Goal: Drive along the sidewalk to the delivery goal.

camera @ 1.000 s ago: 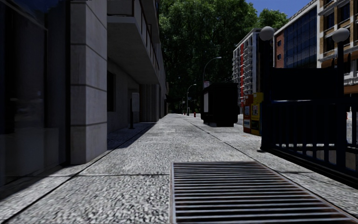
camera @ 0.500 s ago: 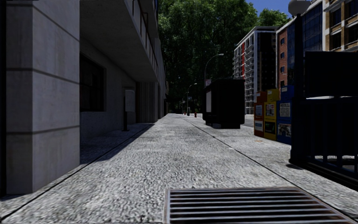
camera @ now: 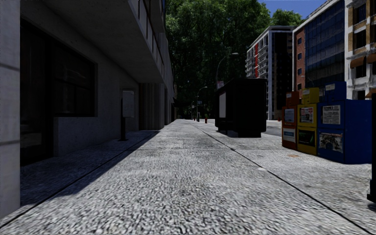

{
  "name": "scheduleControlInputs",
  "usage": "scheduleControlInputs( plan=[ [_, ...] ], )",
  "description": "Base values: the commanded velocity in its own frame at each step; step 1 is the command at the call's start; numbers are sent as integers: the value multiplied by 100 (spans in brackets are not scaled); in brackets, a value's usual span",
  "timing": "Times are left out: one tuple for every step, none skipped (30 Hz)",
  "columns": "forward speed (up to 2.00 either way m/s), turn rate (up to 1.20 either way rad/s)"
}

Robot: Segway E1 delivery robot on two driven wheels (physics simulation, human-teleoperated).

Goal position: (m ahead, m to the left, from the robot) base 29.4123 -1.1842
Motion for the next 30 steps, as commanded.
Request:
scheduleControlInputs(
  plan=[
    [200,0],
    [200,0],
    [200,0],
    [200,0],
    [200,0],
    [200,0],
    [200,0],
    [200,0],
    [200,0],
    [200,0],
    [200,0],
    [200,0],
    [200,0],
    [200,0],
    [200,0],
    [200,0],
    [200,0],
    [200,0],
    [200,0],
    [200,0],
    [200,0],
    [200,0],
    [200,0],
    [200,0],
    [200,0],
    [200,0],
    [200,0],
    [200,0],
    [200,0],
    [200,0]
  ],
)
